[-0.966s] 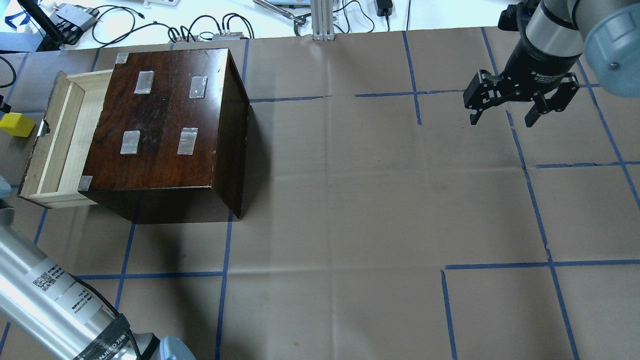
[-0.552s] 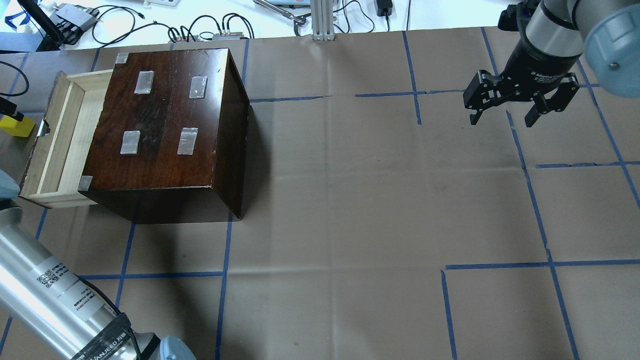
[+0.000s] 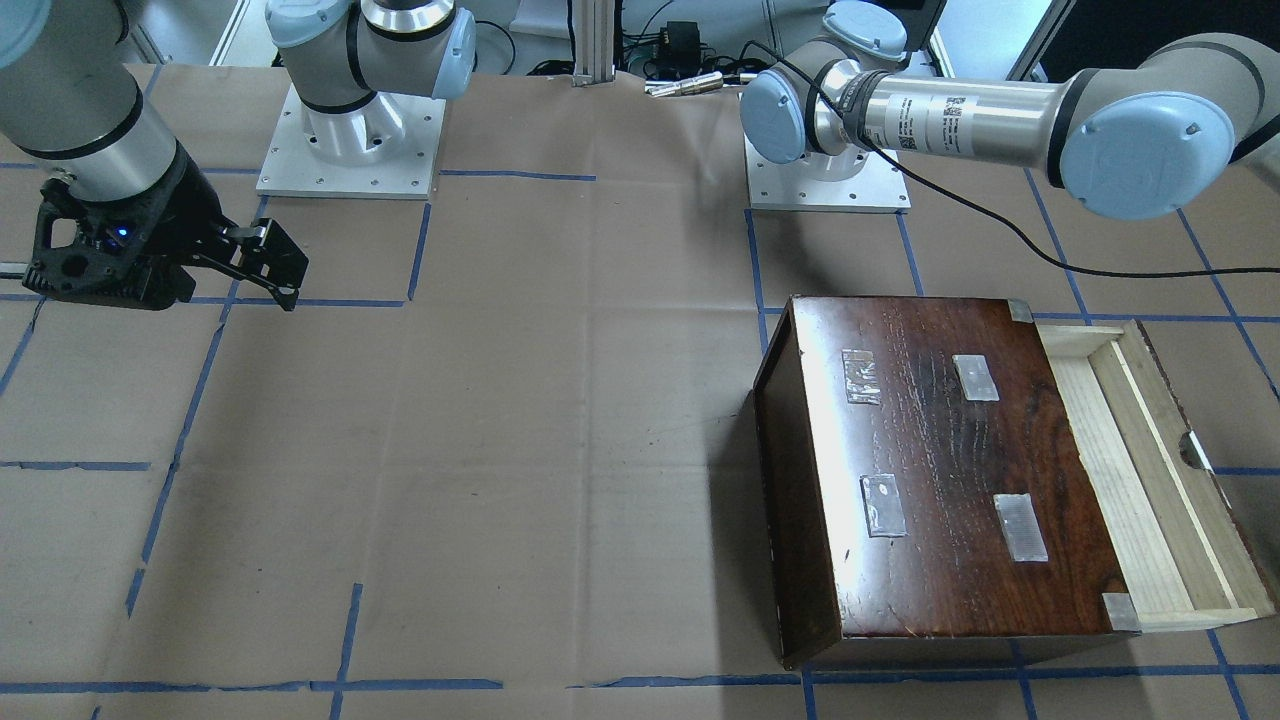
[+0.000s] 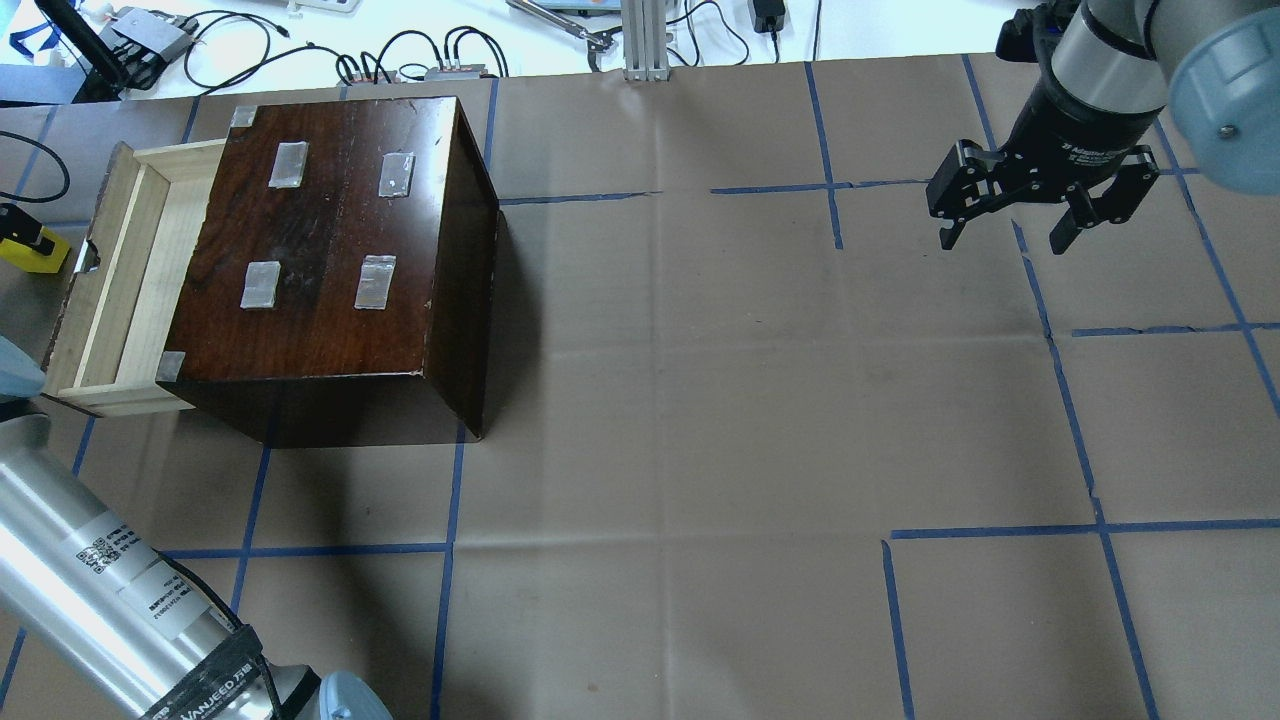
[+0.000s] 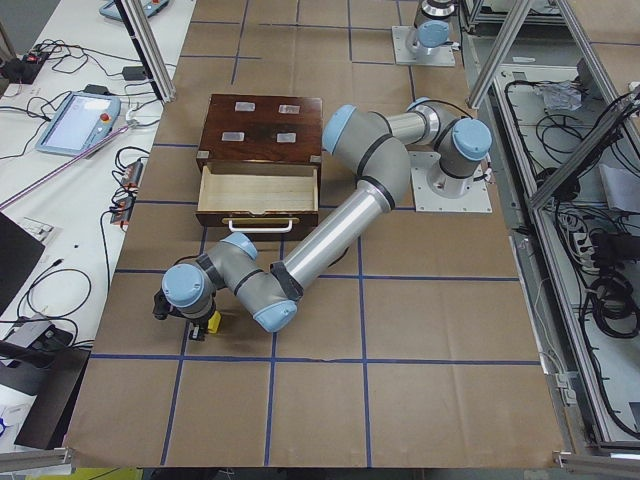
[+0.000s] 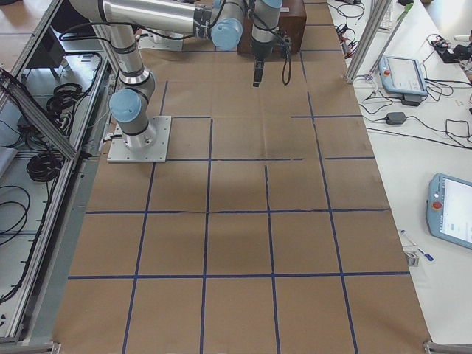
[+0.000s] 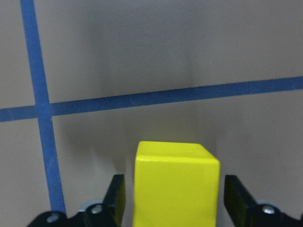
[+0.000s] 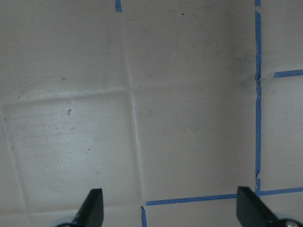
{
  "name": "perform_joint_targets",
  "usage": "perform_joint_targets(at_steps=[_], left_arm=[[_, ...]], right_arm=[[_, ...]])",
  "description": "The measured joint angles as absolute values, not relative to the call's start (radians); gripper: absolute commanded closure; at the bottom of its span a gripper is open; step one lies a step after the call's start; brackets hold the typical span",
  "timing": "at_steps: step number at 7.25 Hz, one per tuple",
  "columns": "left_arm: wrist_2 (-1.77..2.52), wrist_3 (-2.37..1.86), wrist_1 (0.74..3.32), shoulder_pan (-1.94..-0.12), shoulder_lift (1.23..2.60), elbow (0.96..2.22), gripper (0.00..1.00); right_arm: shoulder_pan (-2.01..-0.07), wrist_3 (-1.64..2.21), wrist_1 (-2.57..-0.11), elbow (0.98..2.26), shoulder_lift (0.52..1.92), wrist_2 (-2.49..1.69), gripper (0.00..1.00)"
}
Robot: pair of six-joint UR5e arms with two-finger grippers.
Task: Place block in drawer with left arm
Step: 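Lower the left gripper and grasp the yellow cube, then lift the yellow cube and carry it over the open drawer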
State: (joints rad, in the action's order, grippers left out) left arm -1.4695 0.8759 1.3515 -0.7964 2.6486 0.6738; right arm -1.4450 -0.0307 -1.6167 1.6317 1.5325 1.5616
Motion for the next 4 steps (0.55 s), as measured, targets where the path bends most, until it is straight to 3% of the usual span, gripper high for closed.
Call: perform_joint_targets(at_steps=[4], left_arm=[[-1.469,0.88,1.459,-0.791,2.54,0.693,0.65]], right_arm=[[-1.445,-0.031,-1.616,1.632,1.532,1.562,0.0]])
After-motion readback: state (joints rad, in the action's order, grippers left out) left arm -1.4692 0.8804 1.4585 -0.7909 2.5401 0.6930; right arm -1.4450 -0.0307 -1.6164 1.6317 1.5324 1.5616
